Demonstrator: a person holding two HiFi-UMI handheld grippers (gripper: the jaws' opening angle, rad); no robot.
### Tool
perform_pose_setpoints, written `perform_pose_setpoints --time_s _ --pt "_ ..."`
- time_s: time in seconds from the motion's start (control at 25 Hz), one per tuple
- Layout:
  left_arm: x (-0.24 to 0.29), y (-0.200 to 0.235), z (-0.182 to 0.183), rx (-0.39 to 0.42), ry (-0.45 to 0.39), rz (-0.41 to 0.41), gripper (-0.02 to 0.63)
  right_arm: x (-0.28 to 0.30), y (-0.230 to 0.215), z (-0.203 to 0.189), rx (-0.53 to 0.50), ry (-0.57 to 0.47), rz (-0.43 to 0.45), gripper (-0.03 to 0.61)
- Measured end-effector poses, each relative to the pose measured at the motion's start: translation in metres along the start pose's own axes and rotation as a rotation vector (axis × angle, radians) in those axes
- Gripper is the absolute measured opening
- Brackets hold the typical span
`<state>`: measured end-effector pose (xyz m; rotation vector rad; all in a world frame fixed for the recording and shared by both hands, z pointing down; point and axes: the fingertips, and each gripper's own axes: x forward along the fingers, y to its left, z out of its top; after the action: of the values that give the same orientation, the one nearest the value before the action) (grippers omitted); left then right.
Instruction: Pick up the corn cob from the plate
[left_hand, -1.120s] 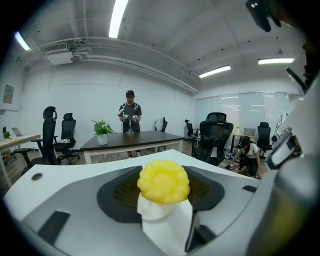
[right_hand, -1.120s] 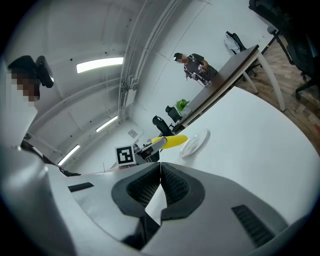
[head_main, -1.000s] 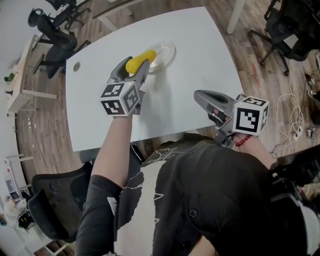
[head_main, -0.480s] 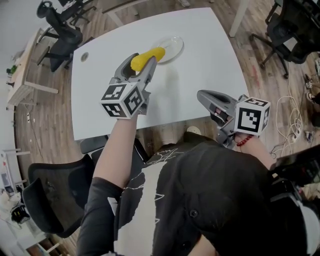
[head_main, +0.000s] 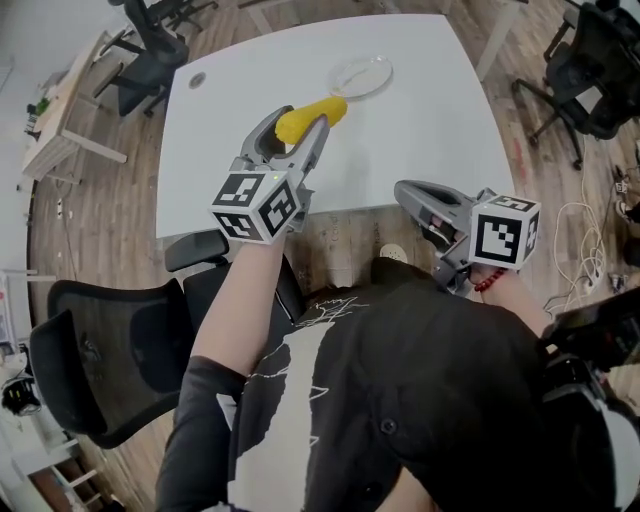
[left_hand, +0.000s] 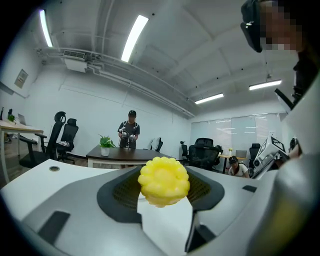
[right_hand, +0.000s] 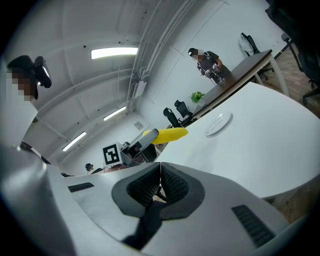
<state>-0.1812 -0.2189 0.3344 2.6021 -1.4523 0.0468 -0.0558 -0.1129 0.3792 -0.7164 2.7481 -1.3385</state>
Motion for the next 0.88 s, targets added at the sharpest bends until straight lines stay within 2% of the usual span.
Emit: perform_pose_setpoints --time_s 0.16,0.32,0.6,0.72,0.88 --pt "-0.056 -0.019 -0.009 0.010 -0.020 -0.001 0.247 -0.005 0.032 -0.033 -0.059 -0.006 -0.019 0.017" --pt "-0.078 -0.035 0.003 0.032 -0.018 -0.008 0.247 -0.006 0.046 -0.035 -0.047 0.010 -0.004 0.017" --pt "-0.151 -0.083 0.009 0.066 -0.066 -0.020 0.247 -0.018 0.084 -0.089 -0.033 0.042 0.034 0.017" --pt "-0.173 -0.103 0.008 0.045 -0.093 -0.012 0.247 -0.027 0.090 -0.115 0.012 0.074 0.073 0.017" --pt "-0.203 -0.133 0.004 -0.014 -0.137 0.008 0.247 -0.047 0.093 -0.132 0.027 0.089 0.077 0.017"
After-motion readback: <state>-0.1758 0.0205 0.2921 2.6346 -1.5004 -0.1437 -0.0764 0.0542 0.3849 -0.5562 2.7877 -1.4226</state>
